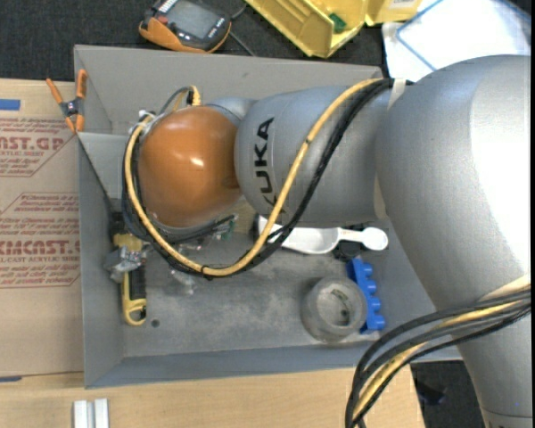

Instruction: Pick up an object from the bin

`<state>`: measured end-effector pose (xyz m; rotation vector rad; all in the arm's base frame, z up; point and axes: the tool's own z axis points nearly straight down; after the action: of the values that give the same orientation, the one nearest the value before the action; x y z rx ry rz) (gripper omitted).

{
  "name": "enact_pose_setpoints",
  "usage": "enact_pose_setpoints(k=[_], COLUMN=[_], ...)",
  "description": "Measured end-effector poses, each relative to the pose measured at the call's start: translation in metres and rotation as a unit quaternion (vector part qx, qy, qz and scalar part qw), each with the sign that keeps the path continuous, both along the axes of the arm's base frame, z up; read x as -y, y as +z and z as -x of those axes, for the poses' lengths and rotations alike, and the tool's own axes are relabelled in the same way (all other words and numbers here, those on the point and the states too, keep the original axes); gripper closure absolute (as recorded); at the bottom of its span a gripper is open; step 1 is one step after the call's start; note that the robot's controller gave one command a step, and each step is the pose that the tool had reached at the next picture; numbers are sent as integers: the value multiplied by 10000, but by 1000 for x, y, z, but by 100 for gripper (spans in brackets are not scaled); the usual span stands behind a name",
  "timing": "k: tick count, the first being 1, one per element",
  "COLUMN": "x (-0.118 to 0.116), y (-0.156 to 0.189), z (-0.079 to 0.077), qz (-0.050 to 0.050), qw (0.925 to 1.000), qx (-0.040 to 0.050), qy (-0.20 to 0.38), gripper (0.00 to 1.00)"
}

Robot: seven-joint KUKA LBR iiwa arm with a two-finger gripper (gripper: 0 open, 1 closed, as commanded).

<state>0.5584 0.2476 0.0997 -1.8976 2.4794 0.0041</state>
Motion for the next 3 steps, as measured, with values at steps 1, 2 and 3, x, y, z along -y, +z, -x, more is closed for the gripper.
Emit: enact_pose_setpoints(k=[1,2,3], x=[3,-2,-1], y=[-30,-30,-30], z=[10,0,0], qz=[43,-4,-6], qw=[10000,9844,9845], qx=[-57,35,34], qy=[-22,1758,1756], gripper=[0,100,100])
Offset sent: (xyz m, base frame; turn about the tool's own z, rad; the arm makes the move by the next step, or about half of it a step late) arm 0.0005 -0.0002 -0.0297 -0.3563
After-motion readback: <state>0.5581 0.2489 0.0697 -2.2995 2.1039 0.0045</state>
